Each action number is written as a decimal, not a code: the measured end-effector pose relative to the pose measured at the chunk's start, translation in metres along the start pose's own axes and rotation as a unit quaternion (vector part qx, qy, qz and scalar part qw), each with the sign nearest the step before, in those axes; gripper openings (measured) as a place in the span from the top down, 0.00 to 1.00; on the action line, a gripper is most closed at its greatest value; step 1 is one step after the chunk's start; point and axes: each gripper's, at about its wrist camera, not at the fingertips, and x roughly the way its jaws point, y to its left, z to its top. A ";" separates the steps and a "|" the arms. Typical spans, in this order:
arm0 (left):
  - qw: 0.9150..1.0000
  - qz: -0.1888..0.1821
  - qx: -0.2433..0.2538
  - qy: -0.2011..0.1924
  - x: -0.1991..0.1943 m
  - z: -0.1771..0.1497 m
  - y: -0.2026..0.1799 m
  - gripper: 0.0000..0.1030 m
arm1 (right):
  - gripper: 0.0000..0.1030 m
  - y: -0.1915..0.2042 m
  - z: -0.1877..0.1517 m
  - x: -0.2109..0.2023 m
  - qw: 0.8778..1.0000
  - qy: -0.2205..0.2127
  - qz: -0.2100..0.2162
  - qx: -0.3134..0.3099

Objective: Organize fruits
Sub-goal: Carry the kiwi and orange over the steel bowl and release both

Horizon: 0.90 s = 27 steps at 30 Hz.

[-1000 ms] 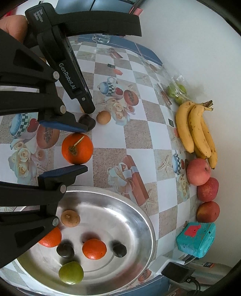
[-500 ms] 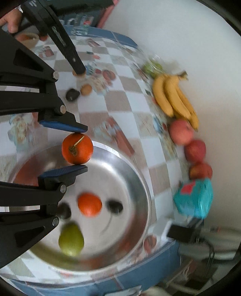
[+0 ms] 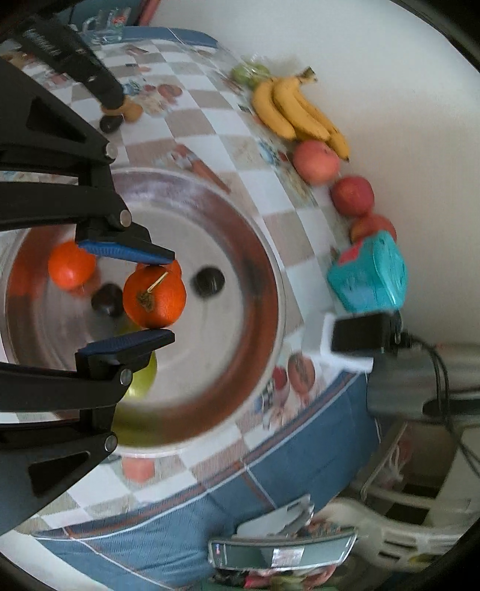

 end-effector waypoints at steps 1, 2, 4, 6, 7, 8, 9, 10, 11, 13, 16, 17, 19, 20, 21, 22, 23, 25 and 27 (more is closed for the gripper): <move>1.000 -0.001 0.011 0.003 0.002 -0.002 -0.008 0.74 | 0.64 -0.003 0.001 0.000 1.000 0.000 -0.003 0.003; 1.000 -0.001 0.022 0.006 0.004 -0.004 -0.016 0.74 | 0.64 -0.005 0.001 0.000 1.000 0.000 -0.005 0.004; 0.999 -0.006 0.048 0.018 0.010 -0.010 -0.032 0.74 | 0.64 -0.008 0.002 0.002 1.000 0.002 -0.004 0.008; 0.997 -0.008 0.066 0.027 0.016 -0.016 -0.045 0.74 | 0.64 -0.011 0.001 0.004 1.000 0.005 -0.002 0.012; 0.997 -0.007 0.073 0.030 0.018 -0.018 -0.049 0.74 | 0.63 -0.011 0.001 0.004 1.000 0.005 -0.003 0.013; 0.996 -0.006 0.078 0.032 0.020 -0.019 -0.052 0.74 | 0.63 -0.012 0.000 0.005 1.000 0.007 -0.004 0.014; 0.996 -0.004 0.082 0.035 0.023 -0.021 -0.055 0.74 | 0.63 -0.013 0.000 0.007 1.000 0.009 -0.004 0.016; 0.996 -0.004 0.084 0.037 0.025 -0.022 -0.056 0.74 | 0.63 -0.014 0.000 0.008 1.000 0.010 -0.004 0.017; 0.996 -0.003 0.084 0.039 0.026 -0.023 -0.057 0.74 | 0.63 -0.015 0.000 0.010 1.000 0.012 -0.002 0.019; 0.995 -0.004 0.084 0.044 0.030 -0.025 -0.058 0.74 | 0.63 -0.016 0.000 0.012 1.000 0.013 -0.001 0.022; 0.995 0.003 0.084 0.050 0.035 -0.027 -0.058 0.74 | 0.63 -0.015 0.000 0.012 1.000 0.014 -0.001 0.020; 0.995 0.006 0.085 0.051 0.037 -0.028 -0.059 0.74 | 0.63 -0.014 -0.001 0.013 1.000 0.014 -0.001 0.020; 0.995 0.007 0.086 0.054 0.039 -0.028 -0.058 0.74 | 0.63 -0.014 0.000 0.013 1.000 0.016 0.001 0.021; 0.995 0.007 0.086 0.054 0.040 -0.028 -0.059 0.74 | 0.63 -0.015 0.000 0.013 1.000 0.016 0.003 0.021; 0.995 0.007 0.088 0.054 0.040 -0.029 -0.060 0.74 | 0.63 -0.015 0.000 0.013 1.000 0.016 0.004 0.022; 0.994 0.008 0.090 0.054 0.040 -0.029 -0.060 0.74 | 0.63 -0.015 0.001 0.012 1.000 0.014 0.003 0.022; 0.994 0.008 0.092 0.054 0.040 -0.029 -0.061 0.74 | 0.63 -0.015 0.001 0.012 1.000 0.013 0.002 0.021; 0.994 0.008 0.095 0.055 0.040 -0.030 -0.063 0.74 | 0.63 -0.015 0.001 0.010 1.000 0.011 0.000 0.019; 0.994 0.007 0.096 0.056 0.041 -0.030 -0.063 0.73 | 0.63 -0.015 0.002 0.009 1.000 0.010 0.000 0.019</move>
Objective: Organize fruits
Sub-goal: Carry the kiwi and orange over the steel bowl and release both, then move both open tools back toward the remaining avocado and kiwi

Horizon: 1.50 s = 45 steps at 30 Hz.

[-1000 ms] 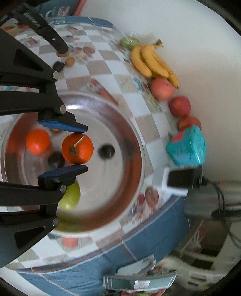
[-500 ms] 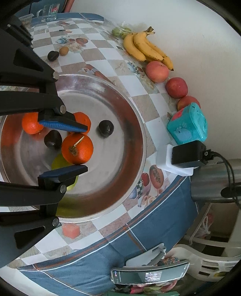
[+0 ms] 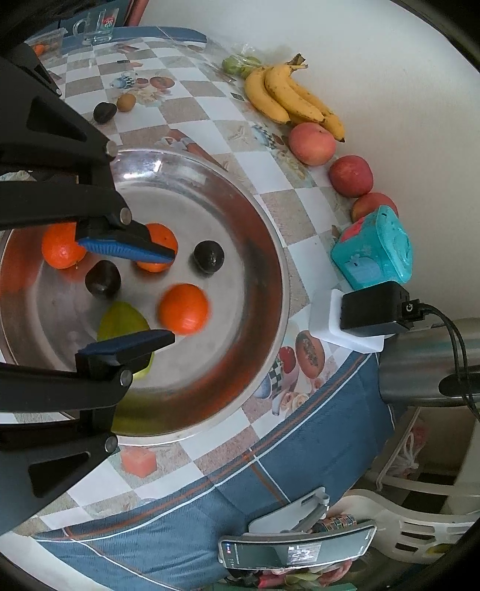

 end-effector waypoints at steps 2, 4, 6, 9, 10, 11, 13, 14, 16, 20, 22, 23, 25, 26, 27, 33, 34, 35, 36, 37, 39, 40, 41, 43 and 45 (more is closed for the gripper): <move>1.000 0.000 0.001 0.000 -0.001 0.000 -0.001 0.72 | 0.63 0.000 0.001 -0.001 1.000 -0.001 0.000 -0.001; 1.000 0.001 0.002 0.000 0.000 0.000 -0.001 0.72 | 0.63 0.001 0.001 -0.002 1.000 -0.002 0.000 -0.003; 1.000 0.000 0.000 0.000 -0.001 0.000 -0.001 0.72 | 0.63 0.001 0.001 -0.002 1.000 -0.001 0.001 -0.003; 1.000 0.001 -0.004 -0.001 -0.002 0.000 0.001 0.72 | 0.63 0.001 0.002 -0.003 1.000 -0.002 0.000 -0.003; 1.000 0.001 -0.006 -0.002 -0.002 0.000 0.002 0.72 | 0.63 0.001 0.002 -0.003 1.000 -0.002 0.000 -0.002; 1.000 0.001 -0.008 -0.003 -0.003 0.000 0.003 0.72 | 0.63 0.001 0.002 -0.003 1.000 -0.002 0.001 -0.003; 1.000 0.001 -0.015 -0.005 -0.004 0.001 0.007 0.72 | 0.63 0.001 0.002 -0.003 1.000 -0.003 0.001 -0.004; 1.000 0.001 -0.020 -0.006 -0.005 0.002 0.009 0.72 | 0.63 0.001 0.002 -0.003 1.000 -0.002 0.001 -0.005; 0.999 0.005 -0.033 -0.008 -0.006 0.003 0.017 0.72 | 0.63 0.002 0.002 -0.003 1.000 -0.002 0.002 -0.008; 0.997 0.020 -0.070 -0.015 -0.011 0.005 0.038 0.72 | 0.63 0.006 0.001 -0.002 1.000 0.000 0.001 -0.014; 0.995 0.025 -0.090 -0.021 -0.015 0.006 0.049 0.72 | 0.63 0.009 0.001 -0.003 1.000 0.000 0.001 -0.018; 0.994 0.026 -0.100 -0.024 -0.017 0.006 0.056 0.72 | 0.63 0.011 0.000 -0.003 1.000 0.000 0.001 -0.022; 0.992 0.034 -0.120 -0.030 -0.022 0.007 0.068 0.72 | 0.63 0.017 -0.001 -0.004 1.000 -0.001 0.002 -0.030; 0.991 0.037 -0.126 -0.032 -0.023 0.006 0.073 0.72 | 0.63 0.020 -0.002 -0.005 0.999 -0.001 0.004 -0.033; 0.989 0.041 -0.136 -0.035 -0.026 0.006 0.079 0.72 | 0.63 0.023 -0.002 -0.005 0.999 -0.001 0.006 -0.037; 0.980 0.055 -0.186 -0.051 -0.040 0.004 0.113 0.72 | 0.63 0.045 -0.008 -0.010 0.997 -0.003 0.015 -0.071; 0.978 0.057 -0.192 -0.052 -0.042 0.004 0.117 0.72 | 0.63 0.047 -0.008 -0.010 0.997 -0.004 0.016 -0.075; 0.977 0.059 -0.199 -0.054 -0.044 0.003 0.122 0.72 | 0.63 0.050 -0.009 -0.011 0.997 -0.005 0.018 -0.079; 0.975 0.058 -0.207 -0.056 -0.046 0.002 0.127 0.72 | 0.63 0.052 -0.009 -0.012 0.996 -0.006 0.019 -0.083; 0.974 0.058 -0.213 -0.057 -0.047 0.001 0.130 0.72 | 0.63 0.054 -0.010 -0.013 0.996 -0.006 0.019 -0.085; 0.972 0.059 -0.222 -0.059 -0.049 0.000 0.136 0.72 | 0.63 0.056 -0.010 -0.014 0.996 -0.007 0.020 -0.088; 0.971 0.059 -0.224 -0.059 -0.049 0.000 0.137 0.72 | 0.63 0.056 -0.011 -0.014 0.996 -0.007 0.020 -0.089; 0.970 0.060 -0.227 -0.059 -0.050 0.000 0.139 0.72 | 0.63 0.056 -0.011 -0.014 0.996 -0.006 0.020 -0.090; 0.969 0.065 -0.231 -0.057 -0.051 -0.001 0.140 0.71 | 0.63 0.056 -0.012 -0.014 0.996 -0.005 0.021 -0.088; 0.969 0.075 -0.231 -0.051 -0.049 -0.001 0.141 0.34 | 0.63 0.055 -0.012 -0.012 0.996 -0.002 0.023 -0.086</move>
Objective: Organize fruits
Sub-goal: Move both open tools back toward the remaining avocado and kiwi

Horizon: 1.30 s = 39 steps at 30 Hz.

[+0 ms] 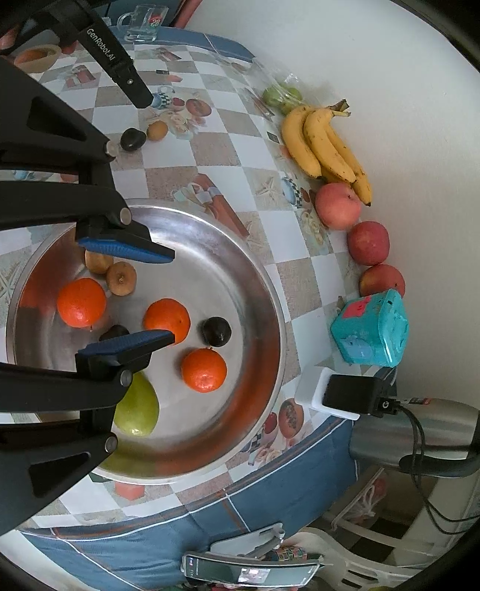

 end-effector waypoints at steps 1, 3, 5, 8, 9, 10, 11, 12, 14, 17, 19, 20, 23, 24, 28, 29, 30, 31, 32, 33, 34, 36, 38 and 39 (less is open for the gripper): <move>1.000 0.005 0.000 0.001 0.001 0.000 0.000 0.27 | 0.59 0.000 0.000 0.001 1.000 0.002 0.001 0.001; 1.000 0.014 -0.006 0.003 0.002 -0.001 0.003 0.25 | 0.36 -0.001 -0.001 0.003 1.000 0.002 -0.001 0.001; 1.000 0.017 -0.009 0.007 0.004 -0.001 0.005 0.24 | 0.29 -0.001 -0.002 0.004 1.000 0.000 0.000 0.003; 0.999 0.038 -0.008 0.010 0.007 -0.002 0.007 0.15 | 0.28 -0.001 -0.002 0.005 1.000 -0.001 0.000 0.001; 0.999 0.045 -0.008 0.009 0.008 -0.002 0.008 0.14 | 0.28 -0.001 -0.002 0.005 1.000 0.000 -0.003 0.000; 0.999 0.048 -0.009 0.009 0.009 -0.002 0.009 0.14 | 0.28 -0.001 -0.002 0.006 1.000 0.000 -0.004 -0.001; 0.999 0.049 -0.011 0.009 0.009 -0.003 0.010 0.13 | 0.28 -0.001 -0.003 0.006 1.000 0.000 -0.005 -0.001; 0.999 0.049 -0.014 0.011 0.010 -0.003 0.012 0.08 | 0.28 -0.001 -0.003 0.006 1.000 0.000 -0.005 -0.001; 0.998 0.052 -0.019 0.014 0.012 -0.003 0.014 0.00 | 0.13 -0.001 -0.002 0.006 1.000 -0.002 -0.007 -0.003; 0.998 0.064 -0.025 0.013 0.013 -0.004 0.017 0.00 | 0.07 -0.001 -0.002 0.006 1.000 -0.008 -0.011 -0.008; 0.997 0.069 -0.024 0.011 0.013 -0.004 0.018 0.00 | 0.07 0.000 -0.002 0.006 1.000 -0.010 -0.015 -0.011; 0.997 0.071 -0.025 0.010 0.013 -0.004 0.018 0.00 | 0.07 0.000 -0.002 0.006 1.000 -0.010 -0.016 -0.011; 0.997 0.071 -0.028 0.010 0.013 -0.004 0.019 0.00 | 0.07 0.000 -0.003 0.007 1.000 -0.010 -0.018 -0.013; 0.997 0.070 -0.028 0.011 0.013 -0.004 0.020 0.00 | 0.07 0.000 -0.002 0.007 1.000 -0.011 -0.018 -0.014; 0.997 0.075 -0.025 0.014 0.014 -0.004 0.019 0.00 | 0.07 0.002 -0.003 0.007 1.000 -0.013 -0.013 -0.015; 0.997 0.076 -0.022 0.016 0.015 -0.004 0.020 0.00 | 0.07 0.003 -0.003 0.007 1.000 -0.013 -0.012 -0.016; 0.997 0.078 -0.017 0.017 0.015 -0.004 0.020 0.00 | 0.07 0.004 -0.003 0.007 1.000 -0.011 -0.011 -0.019; 0.997 0.080 -0.015 0.016 0.014 -0.003 0.021 0.00 | 0.07 0.007 -0.003 0.008 1.000 -0.009 -0.010 -0.026; 0.996 0.084 -0.013 0.013 0.013 -0.002 0.023 0.00 | 0.07 0.010 -0.003 0.008 0.999 -0.009 -0.012 -0.033; 0.996 0.086 -0.012 0.011 0.011 -0.002 0.025 0.00 | 0.07 0.012 -0.004 0.008 0.999 -0.008 -0.014 -0.038; 0.996 0.088 -0.010 0.009 0.010 -0.001 0.027 0.00 | 0.07 0.015 -0.004 0.009 0.999 -0.008 -0.013 -0.043; 0.995 0.098 -0.002 0.005 0.008 0.001 0.031 0.00 | 0.07 0.021 -0.005 0.010 0.999 -0.007 -0.004 -0.050; 0.993 0.117 0.006 -0.001 0.005 0.002 0.037 0.00 | 0.07 0.031 -0.006 0.010 0.998 -0.008 0.004 -0.063; 0.992 0.125 0.007 -0.003 0.003 0.002 0.041 0.00 | 0.07 0.036 -0.007 0.010 0.997 -0.009 0.006 -0.070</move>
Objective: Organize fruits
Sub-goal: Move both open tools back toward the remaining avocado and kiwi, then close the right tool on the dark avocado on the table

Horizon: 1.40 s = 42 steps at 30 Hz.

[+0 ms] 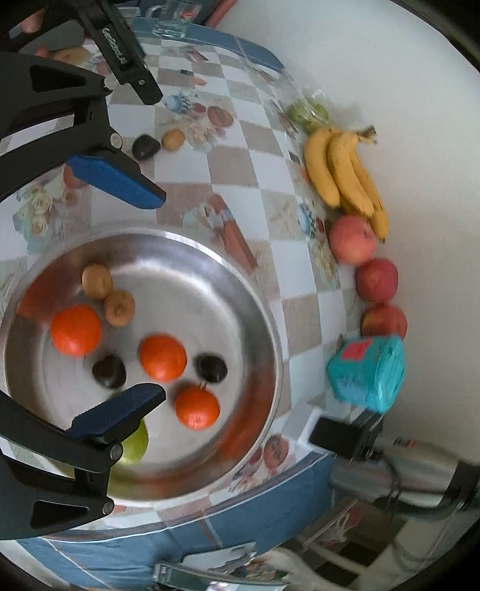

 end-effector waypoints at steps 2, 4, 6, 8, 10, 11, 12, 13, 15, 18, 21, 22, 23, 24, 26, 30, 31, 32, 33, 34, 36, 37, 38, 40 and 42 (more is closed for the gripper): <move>1.000 0.010 -0.006 -0.005 -0.001 0.002 0.009 0.00 | 0.07 0.013 -0.001 -0.001 1.000 -0.002 0.010 -0.017; 1.000 0.014 -0.015 -0.007 -0.002 0.003 0.018 0.00 | 0.07 0.023 -0.002 -0.001 0.999 -0.002 0.023 -0.028; 1.000 0.017 -0.025 -0.009 -0.004 0.004 0.029 0.00 | 0.07 0.031 -0.002 -0.001 0.999 0.000 0.034 -0.036; 0.999 0.020 -0.034 -0.010 -0.005 0.004 0.036 0.00 | 0.07 0.040 -0.003 -0.001 0.998 0.001 0.040 -0.045; 0.999 0.022 -0.045 -0.011 -0.006 0.005 0.044 0.00 | 0.07 0.047 -0.004 -0.001 0.998 0.002 0.045 -0.053; 0.998 0.023 -0.050 -0.011 -0.006 0.005 0.048 0.00 | 0.07 0.051 -0.004 -0.001 0.997 0.003 0.049 -0.057; 0.998 0.024 -0.056 -0.013 -0.007 0.005 0.052 0.00 | 0.07 0.054 -0.005 -0.001 0.997 0.003 0.052 -0.059; 0.998 0.024 -0.059 -0.013 -0.008 0.005 0.053 0.00 | 0.07 0.057 -0.005 -0.001 0.997 0.002 0.056 -0.061; 0.998 0.024 -0.065 -0.011 -0.007 0.005 0.056 0.00 | 0.07 0.062 -0.006 -0.002 0.996 0.002 0.065 -0.062; 0.998 0.023 -0.063 -0.005 -0.003 0.005 0.054 0.00 | 0.07 0.069 -0.007 0.000 0.994 0.004 0.082 -0.067; 0.998 0.019 -0.058 0.001 0.001 0.004 0.050 0.00 | 0.07 0.078 -0.009 0.004 0.993 0.006 0.084 -0.080; 0.998 0.018 -0.057 0.002 0.002 0.004 0.049 0.00 | 0.07 0.080 -0.009 0.005 0.993 0.006 0.087 -0.083; 0.998 0.017 -0.057 0.003 0.004 0.004 0.048 0.00 | 0.08 0.081 -0.010 0.006 0.992 0.008 0.090 -0.084; 0.998 0.017 -0.056 0.005 0.006 0.003 0.047 0.00 | 0.08 0.083 -0.010 0.008 0.992 0.009 0.096 -0.085; 0.998 0.016 -0.055 0.014 0.012 0.002 0.045 0.00 | 0.11 0.085 -0.010 0.010 0.991 0.011 0.103 -0.085; 0.998 0.016 -0.056 0.030 0.025 0.001 0.040 0.00 | 0.22 0.087 -0.011 0.019 0.991 0.017 0.105 -0.085; 0.998 0.014 -0.056 0.033 0.027 0.001 0.039 0.00 | 0.27 0.088 -0.012 0.022 0.991 0.019 0.104 -0.086; 0.998 0.012 -0.058 0.037 0.031 0.000 0.039 0.00 | 0.31 0.089 -0.012 0.024 0.990 0.022 0.104 -0.087; 0.997 0.011 -0.060 0.040 0.033 0.000 0.038 0.00 | 0.33 0.090 -0.013 0.026 0.990 0.024 0.106 -0.088; 0.997 0.009 -0.063 0.043 0.036 0.000 0.039 0.00 | 0.33 0.091 -0.013 0.029 0.990 0.026 0.109 -0.088; 0.996 0.006 -0.073 0.048 0.041 0.000 0.041 0.00 | 0.35 0.095 -0.015 0.035 0.988 0.033 0.117 -0.090; 0.996 0.006 -0.078 0.048 0.043 0.000 0.042 0.00 | 0.39 0.097 -0.016 0.037 0.988 0.036 0.121 -0.092; 0.995 0.007 -0.085 0.048 0.045 0.000 0.044 0.00 | 0.42 0.100 -0.016 0.040 0.987 0.038 0.124 -0.095; 0.994 0.008 -0.096 0.049 0.048 0.000 0.049 0.00 | 0.43 0.106 -0.018 0.044 0.986 0.041 0.125 -0.101; 0.993 0.009 -0.108 0.050 0.050 0.000 0.055 0.00 | 0.44 0.112 -0.020 0.049 0.985 0.046 0.131 -0.105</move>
